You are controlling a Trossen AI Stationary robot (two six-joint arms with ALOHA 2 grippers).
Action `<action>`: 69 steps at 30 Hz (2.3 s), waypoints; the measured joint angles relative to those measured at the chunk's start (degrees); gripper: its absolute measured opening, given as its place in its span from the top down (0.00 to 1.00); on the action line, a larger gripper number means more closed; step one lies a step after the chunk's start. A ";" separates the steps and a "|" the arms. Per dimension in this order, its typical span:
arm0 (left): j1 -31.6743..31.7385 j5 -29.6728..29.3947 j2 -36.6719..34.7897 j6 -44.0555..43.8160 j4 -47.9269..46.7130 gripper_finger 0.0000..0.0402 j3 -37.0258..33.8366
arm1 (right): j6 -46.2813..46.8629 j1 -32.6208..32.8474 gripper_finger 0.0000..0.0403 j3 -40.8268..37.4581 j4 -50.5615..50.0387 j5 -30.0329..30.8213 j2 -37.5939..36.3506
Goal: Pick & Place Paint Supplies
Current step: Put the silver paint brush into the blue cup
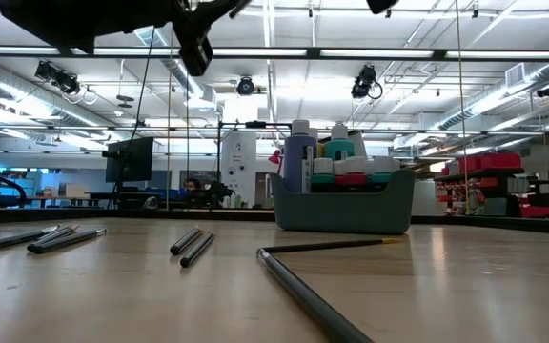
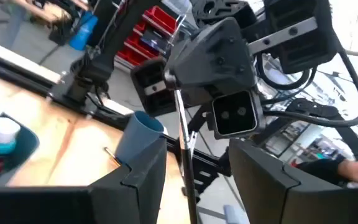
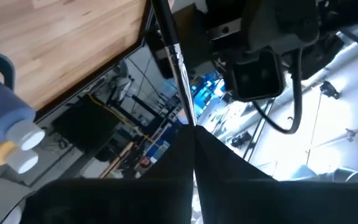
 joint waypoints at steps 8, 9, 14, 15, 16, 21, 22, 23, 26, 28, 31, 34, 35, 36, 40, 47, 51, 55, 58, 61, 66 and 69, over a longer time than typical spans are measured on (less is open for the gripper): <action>0.00 0.00 6.96 -1.86 0.19 0.54 3.13 | -1.25 -2.27 1.00 -2.41 2.81 -3.75 -0.04; -0.02 -0.02 7.84 -2.06 0.33 0.54 3.77 | -1.27 -2.48 1.00 -2.56 2.78 -3.94 -0.04; 0.00 0.05 10.51 -3.46 0.16 0.55 5.65 | -0.22 -3.55 1.00 -2.63 2.98 -5.65 -0.04; 0.00 0.44 10.75 -3.75 0.19 0.56 5.93 | 0.50 -3.79 1.00 -2.63 3.03 -6.04 -0.04; 0.00 0.77 11.03 -3.91 0.21 0.58 6.24 | 1.12 -3.98 1.00 -2.63 3.03 -6.21 -0.04; 0.00 1.04 11.05 -2.84 0.13 0.81 6.26 | 5.04 -4.94 0.99 -2.63 2.87 -6.25 -0.04; -0.01 0.81 11.05 -2.57 -0.06 0.86 6.26 | 6.27 -5.06 0.98 -2.63 2.88 -6.32 -0.04; 0.00 0.51 11.09 -2.08 -0.49 0.92 6.17 | 7.60 -5.10 0.97 -2.53 3.33 -6.46 -0.10; 0.01 -0.97 11.12 -1.47 -1.43 0.96 6.15 | 10.59 -5.22 0.94 -2.45 3.19 -6.63 -0.22; 0.00 -1.26 11.12 -1.30 -2.40 0.94 6.16 | 10.81 -5.23 0.92 -2.52 2.76 -6.63 -0.20; -0.02 -2.69 11.10 -0.91 -3.43 0.93 6.17 | 11.10 -5.12 0.89 -2.54 2.72 -6.37 -0.20; -0.02 -4.72 11.10 1.32 -3.74 0.96 6.17 | 15.55 -5.12 0.86 -2.54 2.87 -5.21 -0.17; -0.02 -5.35 11.07 2.19 -3.70 0.96 6.17 | 18.51 -5.10 0.85 -2.54 3.00 -3.55 -0.15; -0.02 -6.08 11.05 2.86 -3.75 0.96 6.17 | 21.73 -5.06 0.84 -2.54 2.98 -1.38 -0.17; -0.02 -8.39 11.05 4.84 -3.77 0.93 6.17 | 38.48 -5.08 0.83 -2.56 -2.07 5.43 -2.19; -0.02 -9.50 11.03 11.94 -3.77 0.96 6.17 | 78.16 -6.50 0.83 -2.84 -22.20 -14.98 -11.96; -0.02 -13.20 11.03 15.12 -3.72 0.94 6.17 | 88.07 -8.45 0.83 -8.10 -11.75 -24.26 -16.26; 0.00 -15.41 11.03 18.26 -3.96 0.96 6.17 | 88.32 -10.20 0.84 -17.99 10.80 -26.94 -17.68; -0.02 -15.60 11.03 19.92 -3.97 0.96 6.17 | 89.61 -11.48 0.84 -25.07 28.11 -28.57 -17.00; -0.02 -15.77 11.03 21.53 -3.77 0.95 6.17 | 91.83 -12.30 0.84 -30.57 38.95 -30.83 -16.13; -0.02 -16.70 11.03 23.98 -3.86 0.96 6.17 | 94.78 -13.55 0.84 -35.85 53.65 -31.89 -14.63; -0.02 -18.29 11.01 26.78 -3.73 0.96 6.17 | 95.48 -14.27 0.84 -36.96 56.14 -33.91 -13.54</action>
